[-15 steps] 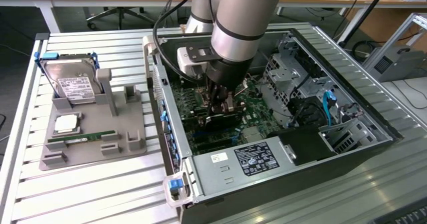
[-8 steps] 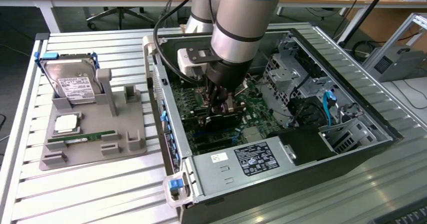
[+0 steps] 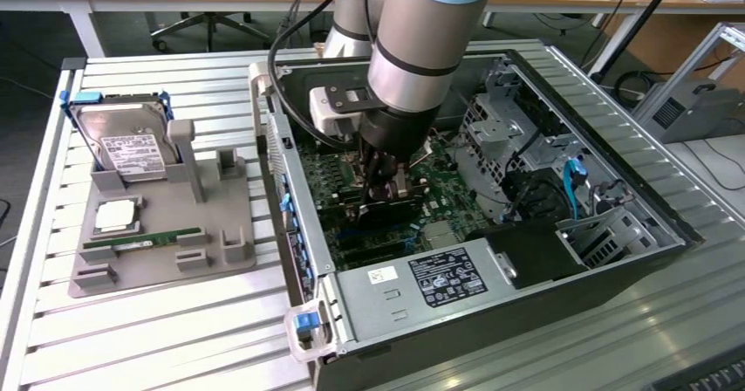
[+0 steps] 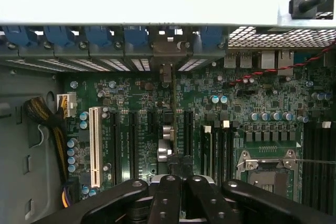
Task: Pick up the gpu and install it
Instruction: 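Press down on the gpu until it lock into place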
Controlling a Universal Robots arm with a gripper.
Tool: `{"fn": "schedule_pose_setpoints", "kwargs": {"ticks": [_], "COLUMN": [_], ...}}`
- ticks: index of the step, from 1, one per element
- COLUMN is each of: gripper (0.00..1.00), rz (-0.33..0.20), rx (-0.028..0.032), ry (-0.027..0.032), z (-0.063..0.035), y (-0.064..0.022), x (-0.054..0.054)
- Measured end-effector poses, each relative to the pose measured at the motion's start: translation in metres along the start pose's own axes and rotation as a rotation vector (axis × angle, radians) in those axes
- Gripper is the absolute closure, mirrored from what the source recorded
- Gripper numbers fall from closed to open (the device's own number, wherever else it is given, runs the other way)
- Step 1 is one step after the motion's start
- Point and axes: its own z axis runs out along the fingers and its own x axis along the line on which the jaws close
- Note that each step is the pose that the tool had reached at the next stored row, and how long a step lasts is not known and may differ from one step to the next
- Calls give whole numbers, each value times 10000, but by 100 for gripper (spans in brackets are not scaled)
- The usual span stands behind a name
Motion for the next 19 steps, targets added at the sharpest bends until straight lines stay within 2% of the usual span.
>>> {"fn": "schedule_pose_setpoints", "kwargs": {"ticks": [19], "gripper": [89], "rz": [1], "rx": [-1], "ry": [2], "z": [16], "y": [12], "x": [-14]}}
